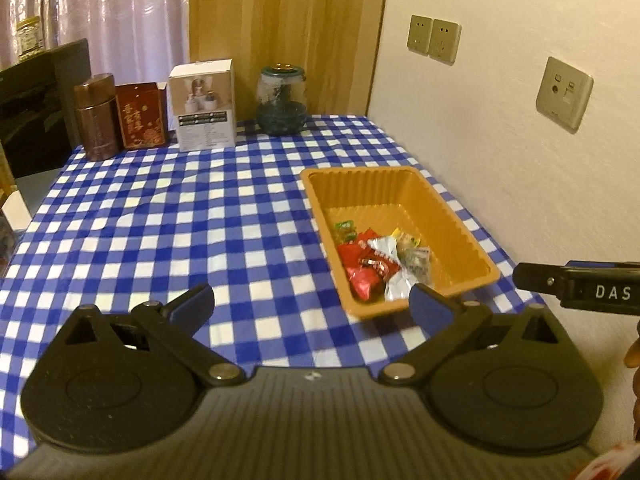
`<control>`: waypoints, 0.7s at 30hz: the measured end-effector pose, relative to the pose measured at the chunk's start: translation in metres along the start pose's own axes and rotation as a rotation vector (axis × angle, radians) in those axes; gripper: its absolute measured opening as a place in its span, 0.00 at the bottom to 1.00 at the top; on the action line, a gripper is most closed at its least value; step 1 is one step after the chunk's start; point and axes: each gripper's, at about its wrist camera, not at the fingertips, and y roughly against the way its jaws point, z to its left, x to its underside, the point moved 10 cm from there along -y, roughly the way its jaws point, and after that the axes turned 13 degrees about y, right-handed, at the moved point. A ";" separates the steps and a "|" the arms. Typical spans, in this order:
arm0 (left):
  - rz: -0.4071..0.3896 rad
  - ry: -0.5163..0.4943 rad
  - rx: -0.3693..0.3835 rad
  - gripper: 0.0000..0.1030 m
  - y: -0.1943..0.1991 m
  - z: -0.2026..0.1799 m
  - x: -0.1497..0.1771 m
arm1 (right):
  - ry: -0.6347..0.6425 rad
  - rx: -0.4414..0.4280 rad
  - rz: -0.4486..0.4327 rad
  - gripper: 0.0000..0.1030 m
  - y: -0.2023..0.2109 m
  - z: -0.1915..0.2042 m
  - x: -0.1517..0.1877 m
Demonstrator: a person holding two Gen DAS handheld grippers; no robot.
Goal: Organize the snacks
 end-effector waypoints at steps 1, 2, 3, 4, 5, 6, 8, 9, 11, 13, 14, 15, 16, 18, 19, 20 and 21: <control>0.000 0.000 -0.004 1.00 0.004 0.001 0.003 | 0.004 -0.001 0.002 0.79 0.005 0.003 0.003; 0.000 0.000 -0.008 1.00 0.008 0.002 0.006 | 0.008 -0.003 0.004 0.79 0.009 0.007 0.006; 0.003 0.001 -0.012 1.00 0.011 0.003 0.008 | 0.013 -0.003 0.005 0.79 0.013 0.010 0.008; 0.006 0.003 -0.016 1.00 0.014 0.004 0.011 | 0.017 -0.002 0.006 0.79 0.017 0.013 0.010; 0.010 0.007 -0.018 1.00 0.017 0.005 0.013 | 0.021 -0.001 0.006 0.79 0.020 0.015 0.012; 0.011 0.013 -0.020 1.00 0.021 0.006 0.015 | 0.025 0.001 0.008 0.79 0.023 0.018 0.013; 0.011 0.018 -0.023 1.00 0.027 0.008 0.018 | 0.033 -0.001 0.011 0.79 0.030 0.023 0.017; 0.010 0.016 -0.025 1.00 0.031 0.008 0.019 | 0.034 -0.001 0.011 0.79 0.032 0.025 0.018; 0.007 0.012 -0.032 1.00 0.037 0.010 0.022 | 0.032 0.000 0.010 0.79 0.039 0.029 0.022; 0.007 0.014 -0.043 1.00 0.042 0.013 0.026 | 0.028 0.003 0.010 0.79 0.044 0.031 0.026; 0.008 0.017 -0.047 1.00 0.045 0.015 0.028 | 0.026 0.004 0.012 0.79 0.045 0.032 0.029; 0.010 0.022 -0.047 1.00 0.047 0.017 0.030 | 0.027 0.005 0.016 0.79 0.047 0.033 0.031; 0.013 0.026 -0.048 1.00 0.048 0.018 0.032 | 0.031 0.008 0.020 0.79 0.048 0.034 0.034; 0.016 0.030 -0.049 1.00 0.052 0.021 0.036 | 0.040 0.011 0.024 0.79 0.051 0.037 0.039; 0.017 0.028 -0.050 1.00 0.054 0.021 0.038 | 0.041 0.010 0.026 0.79 0.053 0.039 0.041; 0.017 0.025 -0.052 1.00 0.056 0.021 0.040 | 0.040 0.009 0.025 0.79 0.055 0.040 0.043; 0.017 0.023 -0.053 1.00 0.058 0.022 0.041 | 0.040 0.009 0.025 0.79 0.056 0.041 0.044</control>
